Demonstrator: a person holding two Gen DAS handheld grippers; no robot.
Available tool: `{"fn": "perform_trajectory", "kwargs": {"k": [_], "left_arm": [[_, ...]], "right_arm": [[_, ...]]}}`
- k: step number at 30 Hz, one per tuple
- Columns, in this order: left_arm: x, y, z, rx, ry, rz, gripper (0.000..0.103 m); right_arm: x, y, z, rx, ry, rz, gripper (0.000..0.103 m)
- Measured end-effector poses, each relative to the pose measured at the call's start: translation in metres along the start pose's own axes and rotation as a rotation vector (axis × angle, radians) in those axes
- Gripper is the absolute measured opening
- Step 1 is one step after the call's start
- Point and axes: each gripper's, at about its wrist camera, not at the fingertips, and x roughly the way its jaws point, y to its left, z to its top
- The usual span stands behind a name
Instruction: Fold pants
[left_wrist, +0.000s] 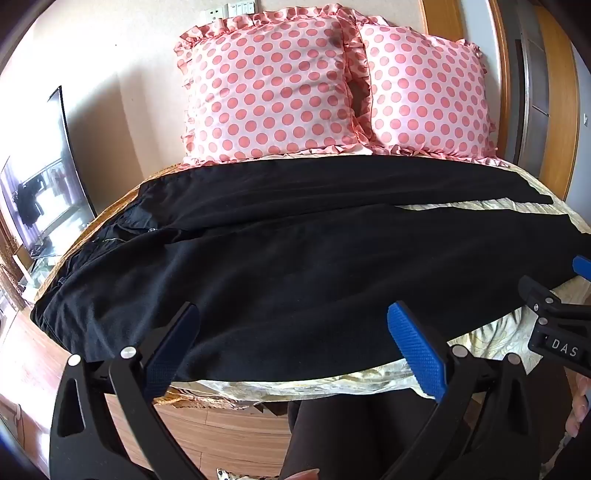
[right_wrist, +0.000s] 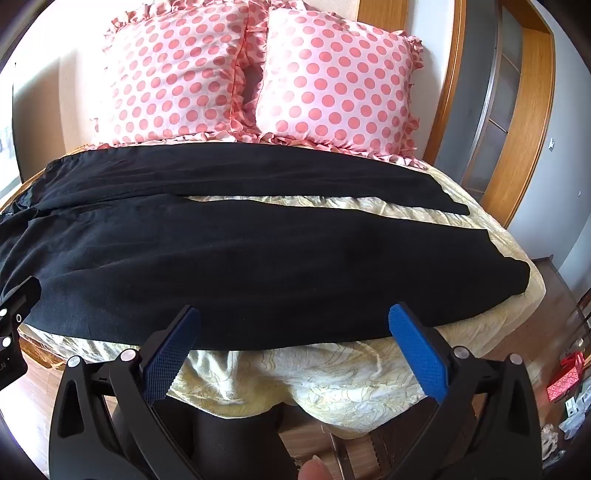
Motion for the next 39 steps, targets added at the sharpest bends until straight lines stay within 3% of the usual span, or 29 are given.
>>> {"fn": "perform_trajectory", "kwargs": {"k": [39], "left_arm": [[0.0016, 0.0031, 0.0024, -0.003, 0.003, 0.003, 0.101]], "right_arm": [[0.0003, -0.001, 0.0025, 0.002, 0.008, 0.003, 0.102]]}}
